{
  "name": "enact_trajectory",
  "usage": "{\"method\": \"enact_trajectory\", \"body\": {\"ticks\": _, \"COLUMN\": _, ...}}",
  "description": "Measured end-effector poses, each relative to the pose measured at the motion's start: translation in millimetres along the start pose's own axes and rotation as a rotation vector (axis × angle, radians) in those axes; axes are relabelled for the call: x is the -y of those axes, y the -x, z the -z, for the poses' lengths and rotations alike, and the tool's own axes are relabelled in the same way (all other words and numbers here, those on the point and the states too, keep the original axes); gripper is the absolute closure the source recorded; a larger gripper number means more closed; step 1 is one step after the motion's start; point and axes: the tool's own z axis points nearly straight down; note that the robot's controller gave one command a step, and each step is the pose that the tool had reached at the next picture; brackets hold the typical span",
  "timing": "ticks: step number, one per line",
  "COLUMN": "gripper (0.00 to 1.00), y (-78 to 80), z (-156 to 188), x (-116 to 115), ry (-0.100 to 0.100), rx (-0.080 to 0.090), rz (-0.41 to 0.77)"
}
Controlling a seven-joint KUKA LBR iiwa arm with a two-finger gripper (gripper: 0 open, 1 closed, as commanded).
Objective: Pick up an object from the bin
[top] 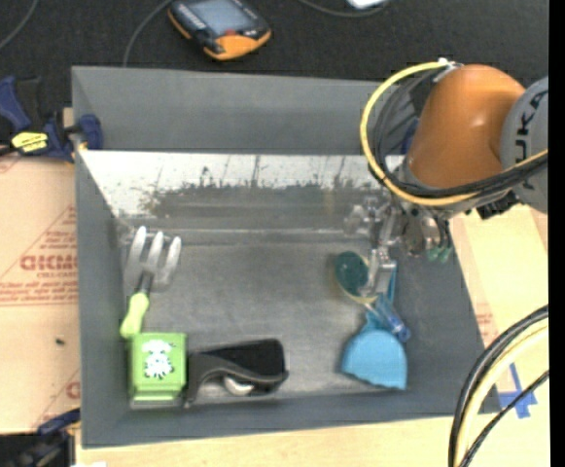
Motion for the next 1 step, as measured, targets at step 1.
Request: {"method": "enact_trajectory", "body": {"ticks": 1, "gripper": 0.00, "y": 10.4, "z": -92.4, "x": 20.1, "ry": -0.001, "rx": -0.002, "rz": 0.025}}
